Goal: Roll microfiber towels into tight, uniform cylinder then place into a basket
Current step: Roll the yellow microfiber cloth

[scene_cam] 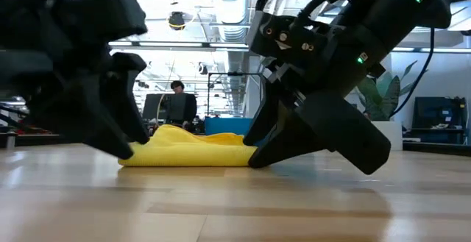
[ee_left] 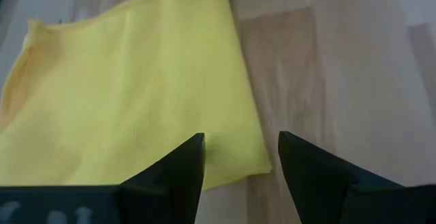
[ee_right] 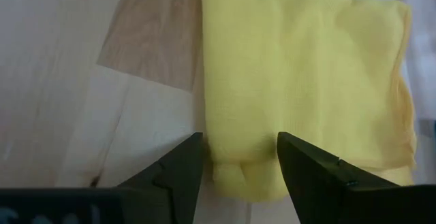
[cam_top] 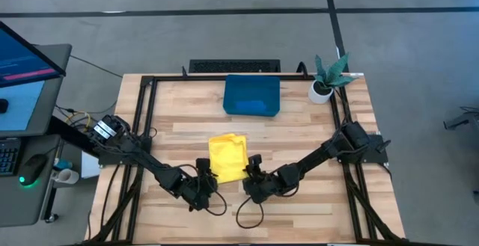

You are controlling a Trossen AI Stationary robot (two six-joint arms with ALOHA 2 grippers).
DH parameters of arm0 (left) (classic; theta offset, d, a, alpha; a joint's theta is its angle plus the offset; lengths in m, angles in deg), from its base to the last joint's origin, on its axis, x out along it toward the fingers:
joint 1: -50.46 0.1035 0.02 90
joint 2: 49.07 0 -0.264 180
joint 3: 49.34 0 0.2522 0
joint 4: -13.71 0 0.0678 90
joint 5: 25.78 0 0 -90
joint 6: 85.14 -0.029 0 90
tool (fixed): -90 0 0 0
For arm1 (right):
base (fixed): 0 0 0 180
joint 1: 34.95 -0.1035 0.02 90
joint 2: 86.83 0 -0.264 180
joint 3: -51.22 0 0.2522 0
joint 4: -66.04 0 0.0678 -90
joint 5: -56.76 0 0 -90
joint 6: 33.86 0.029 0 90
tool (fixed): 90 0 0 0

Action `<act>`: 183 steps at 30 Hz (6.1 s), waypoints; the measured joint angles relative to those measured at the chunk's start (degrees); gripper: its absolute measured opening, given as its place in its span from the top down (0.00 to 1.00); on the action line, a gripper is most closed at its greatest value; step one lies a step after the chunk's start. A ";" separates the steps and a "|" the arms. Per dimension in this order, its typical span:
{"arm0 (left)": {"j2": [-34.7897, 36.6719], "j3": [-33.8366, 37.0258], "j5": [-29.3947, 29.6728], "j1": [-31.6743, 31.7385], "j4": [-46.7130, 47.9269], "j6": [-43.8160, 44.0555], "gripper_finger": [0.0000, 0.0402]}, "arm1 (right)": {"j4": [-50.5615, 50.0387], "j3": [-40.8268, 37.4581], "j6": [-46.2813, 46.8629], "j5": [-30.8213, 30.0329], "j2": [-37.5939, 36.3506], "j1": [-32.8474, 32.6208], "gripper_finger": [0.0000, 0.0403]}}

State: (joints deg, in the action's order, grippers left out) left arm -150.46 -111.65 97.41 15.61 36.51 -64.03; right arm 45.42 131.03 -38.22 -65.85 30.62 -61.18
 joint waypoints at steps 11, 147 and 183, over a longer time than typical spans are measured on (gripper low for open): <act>0.44 5.70 -2.38 2.54 -7.95 -0.37 0.55 | -0.38 0.00 4.09 1.79 -0.09 1.10 0.48; -6.17 -5.42 -8.74 2.95 2.88 7.22 0.94 | -6.06 6.12 46.18 62.96 -1.92 14.42 0.64; -6.23 -5.26 -8.92 2.99 2.97 7.22 0.94 | 20.28 -4.76 4.59 28.06 -3.73 4.23 0.98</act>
State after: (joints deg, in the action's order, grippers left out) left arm -156.69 -116.91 88.49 18.60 39.49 -56.81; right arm 65.70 126.26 -33.63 -37.79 26.89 -56.95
